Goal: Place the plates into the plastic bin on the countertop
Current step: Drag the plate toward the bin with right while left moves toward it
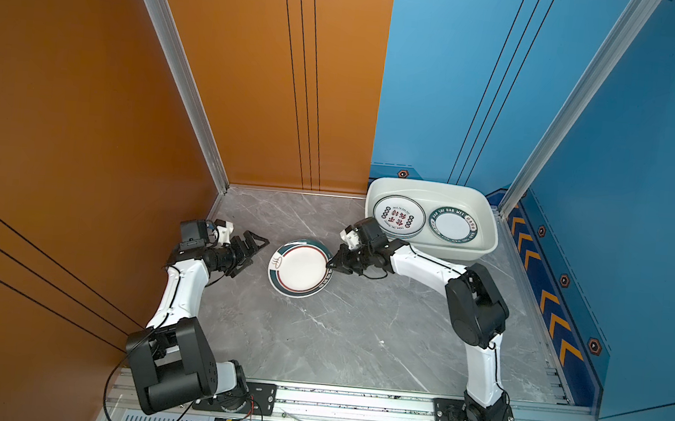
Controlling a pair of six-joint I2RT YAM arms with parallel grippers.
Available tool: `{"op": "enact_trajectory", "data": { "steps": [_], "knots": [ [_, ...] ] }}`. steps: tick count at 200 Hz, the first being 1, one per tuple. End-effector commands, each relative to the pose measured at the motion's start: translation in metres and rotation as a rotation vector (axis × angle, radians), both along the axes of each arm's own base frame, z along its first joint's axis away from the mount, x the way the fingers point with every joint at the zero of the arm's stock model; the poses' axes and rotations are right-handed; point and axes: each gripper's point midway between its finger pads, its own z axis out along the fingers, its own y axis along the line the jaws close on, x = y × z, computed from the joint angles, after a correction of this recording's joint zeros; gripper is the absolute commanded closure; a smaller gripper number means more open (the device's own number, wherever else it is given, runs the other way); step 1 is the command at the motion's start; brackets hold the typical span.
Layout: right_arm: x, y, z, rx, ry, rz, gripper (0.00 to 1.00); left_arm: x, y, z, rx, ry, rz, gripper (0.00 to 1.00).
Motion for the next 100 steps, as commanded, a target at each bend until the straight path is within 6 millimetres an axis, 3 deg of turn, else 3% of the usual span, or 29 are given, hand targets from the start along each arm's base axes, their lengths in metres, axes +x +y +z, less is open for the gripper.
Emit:
{"op": "enact_trajectory", "data": {
  "steps": [1, 29, 69, 100],
  "knots": [
    [0.004, -0.02, 0.032, 0.043, -0.051, 0.001, 1.0, -0.002, -0.005, -0.005, 0.009, -0.004, -0.027, 0.02],
    [0.011, -0.039, 0.048, 0.071, -0.065, -0.03, 1.0, 0.0, -0.019, -0.004, -0.019, -0.021, -0.059, 0.01],
    [0.016, -0.056, 0.063, 0.104, -0.073, -0.045, 1.0, 0.009, -0.063, 0.001, -0.069, -0.08, -0.145, 0.0],
    [0.017, -0.062, 0.07, 0.133, -0.068, -0.047, 1.0, 0.019, -0.091, 0.003, -0.107, -0.115, -0.185, 0.06]
  ]
}}
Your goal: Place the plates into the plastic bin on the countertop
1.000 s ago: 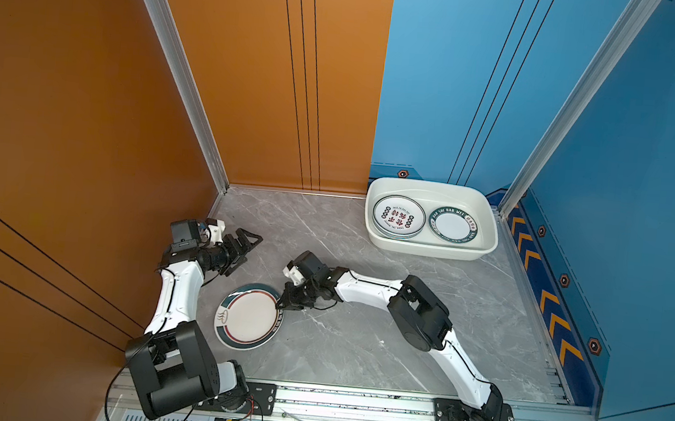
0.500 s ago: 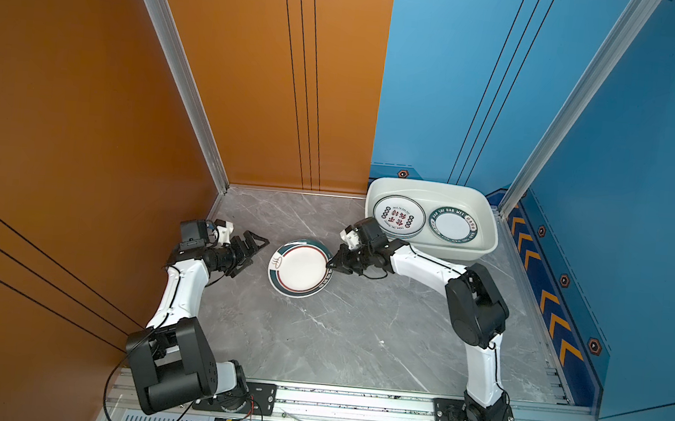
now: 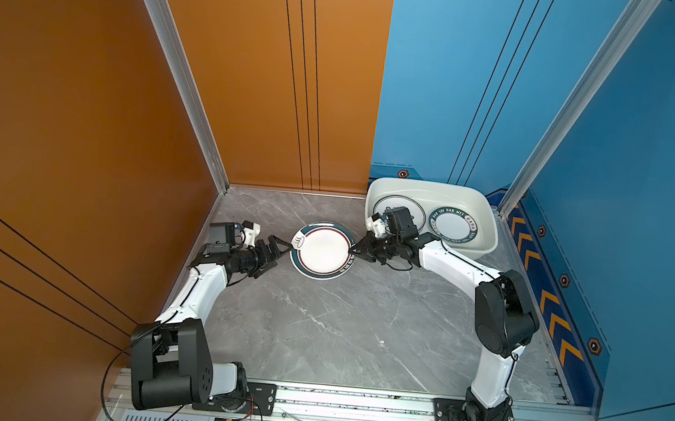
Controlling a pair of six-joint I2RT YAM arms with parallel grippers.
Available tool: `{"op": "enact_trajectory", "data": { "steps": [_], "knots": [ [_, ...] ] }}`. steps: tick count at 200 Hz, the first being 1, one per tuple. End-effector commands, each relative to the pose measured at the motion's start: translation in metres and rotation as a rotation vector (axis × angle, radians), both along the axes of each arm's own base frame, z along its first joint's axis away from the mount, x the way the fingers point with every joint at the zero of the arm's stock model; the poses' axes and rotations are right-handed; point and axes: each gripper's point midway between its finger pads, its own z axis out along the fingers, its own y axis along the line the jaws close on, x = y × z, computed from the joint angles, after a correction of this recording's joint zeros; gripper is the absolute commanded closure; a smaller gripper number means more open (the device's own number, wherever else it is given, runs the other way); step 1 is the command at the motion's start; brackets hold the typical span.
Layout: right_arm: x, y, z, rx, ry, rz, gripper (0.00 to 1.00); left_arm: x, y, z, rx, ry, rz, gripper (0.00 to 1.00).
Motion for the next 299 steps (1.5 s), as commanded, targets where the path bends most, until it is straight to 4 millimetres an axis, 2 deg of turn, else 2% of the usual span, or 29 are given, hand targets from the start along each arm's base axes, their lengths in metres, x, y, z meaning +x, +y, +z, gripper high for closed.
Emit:
{"op": "enact_trajectory", "data": {
  "steps": [1, 20, 34, 53, 102, 117, 149, 158, 174, 208, 235, 246, 264, 284, 299],
  "knots": [
    [-0.008, -0.001, 0.034, 0.076, -0.049, 0.043, 1.0, 0.015, -0.018, 0.011, -0.052, -0.065, -0.02, 0.07],
    [-0.008, -0.004, 0.039, 0.087, -0.054, 0.043, 1.0, 0.019, -0.035, 0.013, -0.072, -0.081, -0.05, 0.12],
    [-0.008, -0.006, 0.04, 0.091, -0.056, 0.042, 1.0, 0.021, -0.045, 0.011, -0.075, -0.079, -0.074, 0.3],
    [-0.006, -0.008, 0.042, 0.098, -0.056, 0.038, 1.0, 0.023, -0.051, 0.009, -0.085, -0.075, -0.091, 0.45],
    [-0.006, -0.012, 0.043, 0.118, -0.049, 0.047, 1.0, 0.024, -0.063, 0.013, -0.11, -0.087, -0.132, 0.66],
    [-0.007, -0.016, 0.043, 0.116, -0.048, 0.044, 1.0, 0.025, -0.07, 0.017, -0.123, -0.094, -0.151, 0.71],
    [-0.008, -0.02, 0.042, 0.119, -0.05, 0.046, 1.0, 0.027, -0.082, 0.022, -0.127, -0.106, -0.19, 0.75],
    [-0.008, -0.021, 0.04, 0.118, -0.048, 0.049, 1.0, 0.028, -0.085, 0.022, -0.128, -0.106, -0.196, 0.82],
    [-0.009, -0.023, 0.039, 0.118, -0.047, 0.048, 1.0, 0.028, -0.09, 0.02, -0.133, -0.101, -0.207, 0.88],
    [-0.01, -0.028, 0.044, 0.126, -0.063, 0.053, 1.0, 0.028, -0.101, 0.019, -0.135, -0.098, -0.235, 0.9],
    [-0.014, -0.03, 0.044, 0.132, -0.063, 0.07, 1.0, 0.028, -0.109, 0.022, -0.138, -0.101, -0.256, 0.95],
    [-0.014, -0.031, 0.043, 0.135, -0.064, 0.077, 0.89, 0.028, -0.113, 0.023, -0.138, -0.105, -0.265, 1.0],
    [-0.015, -0.032, 0.044, 0.138, -0.073, 0.087, 0.68, 0.027, -0.117, 0.024, -0.137, -0.108, -0.276, 1.0],
    [-0.015, -0.029, 0.044, 0.159, -0.075, 0.113, 0.6, 0.027, -0.123, 0.022, -0.141, -0.102, -0.288, 1.0],
    [-0.012, -0.027, 0.042, 0.172, -0.07, 0.125, 0.6, 0.027, -0.129, 0.022, -0.146, -0.1, -0.306, 1.0]
  ]
}}
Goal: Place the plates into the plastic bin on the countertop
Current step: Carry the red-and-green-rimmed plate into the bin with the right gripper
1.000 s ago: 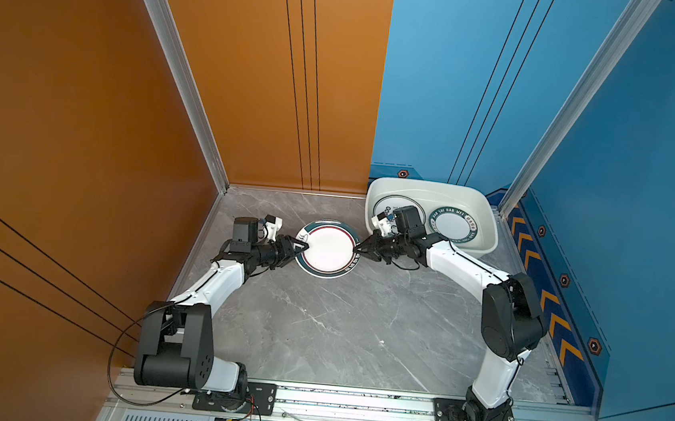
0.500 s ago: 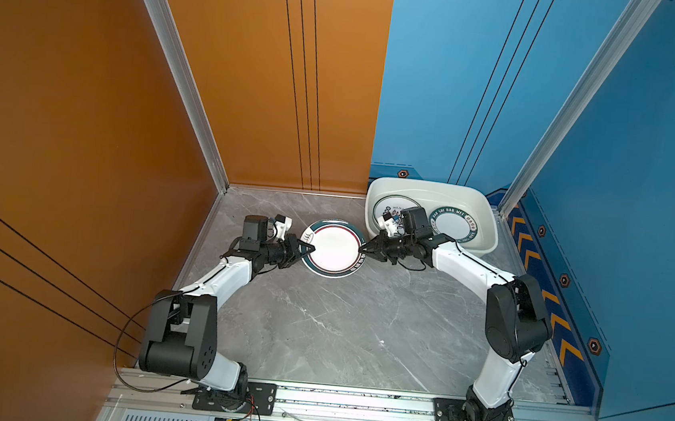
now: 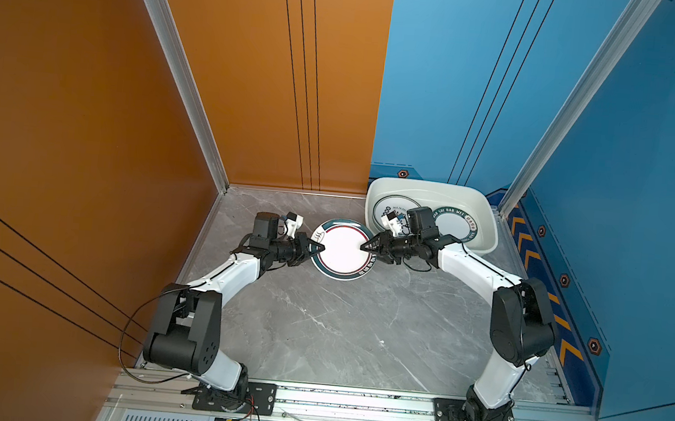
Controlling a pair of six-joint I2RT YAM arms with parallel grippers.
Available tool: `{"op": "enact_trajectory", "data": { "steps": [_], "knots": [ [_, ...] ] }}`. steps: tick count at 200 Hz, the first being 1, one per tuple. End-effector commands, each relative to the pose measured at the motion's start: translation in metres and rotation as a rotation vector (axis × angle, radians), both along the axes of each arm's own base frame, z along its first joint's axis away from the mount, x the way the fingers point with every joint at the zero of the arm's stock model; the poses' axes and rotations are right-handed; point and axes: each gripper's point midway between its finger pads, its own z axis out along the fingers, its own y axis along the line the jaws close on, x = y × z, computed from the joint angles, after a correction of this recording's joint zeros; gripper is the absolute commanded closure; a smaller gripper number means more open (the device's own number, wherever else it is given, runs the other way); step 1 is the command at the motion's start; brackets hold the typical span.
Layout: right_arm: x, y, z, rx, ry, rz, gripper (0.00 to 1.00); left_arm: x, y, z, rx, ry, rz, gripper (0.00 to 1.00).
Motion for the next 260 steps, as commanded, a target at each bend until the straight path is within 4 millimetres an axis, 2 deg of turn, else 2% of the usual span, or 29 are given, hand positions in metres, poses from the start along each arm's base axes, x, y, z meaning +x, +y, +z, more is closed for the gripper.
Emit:
{"op": "enact_trajectory", "data": {
  "steps": [1, 30, 84, 116, 130, 154, 165, 171, 181, 184, 189, 210, 212, 218, 260],
  "knots": [
    [-0.004, 0.011, 0.019, 0.075, -0.055, 0.074, 0.6, -0.001, -0.02, 0.015, -0.023, -0.059, -0.086, 1.0],
    [-0.001, 0.013, 0.013, 0.083, -0.041, 0.08, 0.71, 0.0, -0.027, 0.018, -0.026, -0.065, -0.102, 1.0],
    [-0.004, 0.012, 0.01, 0.094, -0.045, 0.096, 0.86, 0.001, -0.041, 0.018, -0.03, -0.059, -0.139, 1.0],
    [-0.002, 0.009, 0.01, 0.104, -0.043, 0.084, 0.97, 0.003, -0.047, 0.014, -0.026, -0.047, -0.143, 0.86],
    [-0.002, 0.006, 0.014, 0.107, -0.048, 0.079, 1.0, 0.003, -0.049, 0.015, -0.027, -0.049, -0.148, 0.76],
    [0.005, -0.003, 0.02, 0.106, -0.058, 0.046, 1.0, 0.001, -0.051, 0.017, -0.015, -0.058, -0.155, 0.54],
    [0.012, -0.011, 0.022, 0.101, -0.059, 0.018, 1.0, 0.0, -0.05, 0.019, -0.004, -0.065, -0.153, 0.42],
    [0.017, -0.016, 0.022, 0.098, -0.056, -0.001, 1.0, -0.001, -0.049, 0.02, 0.001, -0.072, -0.151, 0.29],
    [0.026, -0.025, 0.022, 0.094, -0.052, -0.033, 1.0, -0.002, -0.048, 0.022, 0.013, -0.081, -0.146, 0.15],
    [0.029, -0.028, 0.022, 0.092, -0.05, -0.043, 1.0, -0.002, -0.047, 0.023, 0.019, -0.085, -0.143, 0.07],
    [0.034, -0.034, 0.022, 0.086, -0.048, -0.063, 1.0, -0.003, -0.046, 0.024, 0.027, -0.09, -0.14, 0.0],
    [0.06, -0.06, 0.024, 0.062, -0.034, -0.146, 1.0, -0.008, -0.041, 0.029, 0.061, -0.106, -0.131, 0.02],
    [0.063, -0.062, 0.025, 0.061, -0.036, -0.154, 1.0, -0.005, -0.041, 0.038, 0.06, -0.129, -0.13, 0.02],
    [0.071, -0.07, 0.026, 0.053, -0.035, -0.178, 1.0, -0.004, -0.039, 0.044, 0.065, -0.144, -0.125, 0.02],
    [0.127, -0.123, 0.027, 0.0, -0.031, -0.343, 1.0, -0.006, -0.022, 0.048, 0.104, -0.155, -0.069, 0.02]
  ]
}}
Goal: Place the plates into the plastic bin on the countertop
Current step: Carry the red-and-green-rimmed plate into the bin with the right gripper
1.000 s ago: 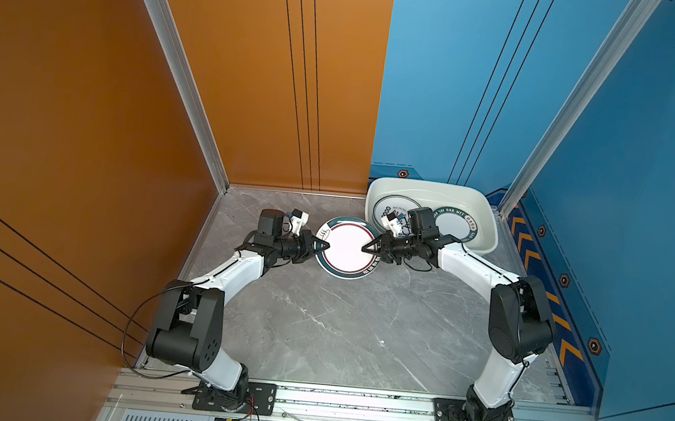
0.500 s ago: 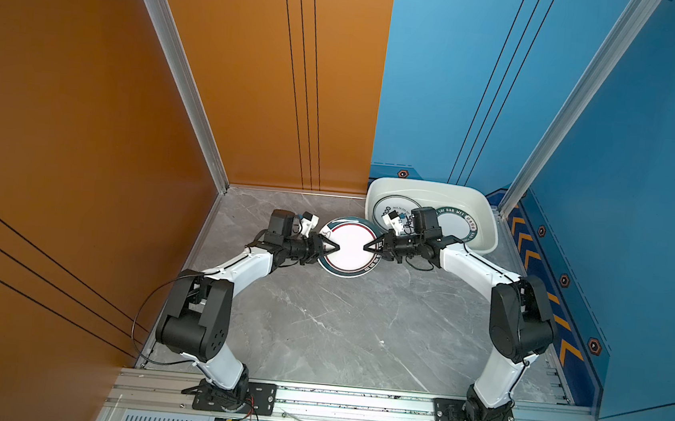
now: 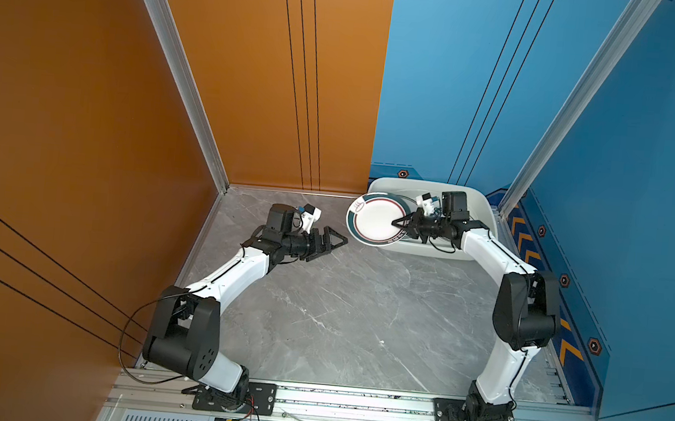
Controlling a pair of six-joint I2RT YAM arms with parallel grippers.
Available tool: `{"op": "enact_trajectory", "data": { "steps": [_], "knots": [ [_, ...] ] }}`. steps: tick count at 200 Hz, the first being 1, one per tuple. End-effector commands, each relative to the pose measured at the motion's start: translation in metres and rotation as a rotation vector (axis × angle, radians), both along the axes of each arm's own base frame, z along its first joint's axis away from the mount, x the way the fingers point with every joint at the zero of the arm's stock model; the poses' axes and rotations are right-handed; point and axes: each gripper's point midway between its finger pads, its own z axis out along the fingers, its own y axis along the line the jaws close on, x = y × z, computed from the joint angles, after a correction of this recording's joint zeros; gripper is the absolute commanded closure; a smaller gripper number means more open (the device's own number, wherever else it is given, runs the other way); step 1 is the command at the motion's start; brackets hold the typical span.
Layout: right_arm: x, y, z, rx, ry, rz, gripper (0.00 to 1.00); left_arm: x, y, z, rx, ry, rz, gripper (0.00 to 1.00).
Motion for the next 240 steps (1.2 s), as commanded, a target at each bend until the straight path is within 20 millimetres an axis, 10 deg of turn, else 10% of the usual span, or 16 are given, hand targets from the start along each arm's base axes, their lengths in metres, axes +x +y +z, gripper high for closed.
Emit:
{"op": "enact_trajectory", "data": {
  "steps": [1, 84, 240],
  "knots": [
    [0.027, -0.027, 0.003, -0.025, 0.015, -0.093, 1.0, 0.002, 0.014, 0.008, 0.038, -0.033, 0.042, 0.02],
    [0.1, -0.1, -0.036, -0.112, 0.096, -0.286, 1.0, -0.011, 0.032, -0.002, 0.069, -0.016, 0.06, 0.02],
    [0.099, -0.099, -0.116, -0.307, 0.237, -0.271, 1.0, -0.014, 0.049, -0.007, 0.072, -0.003, 0.083, 0.02]
  ]
}}
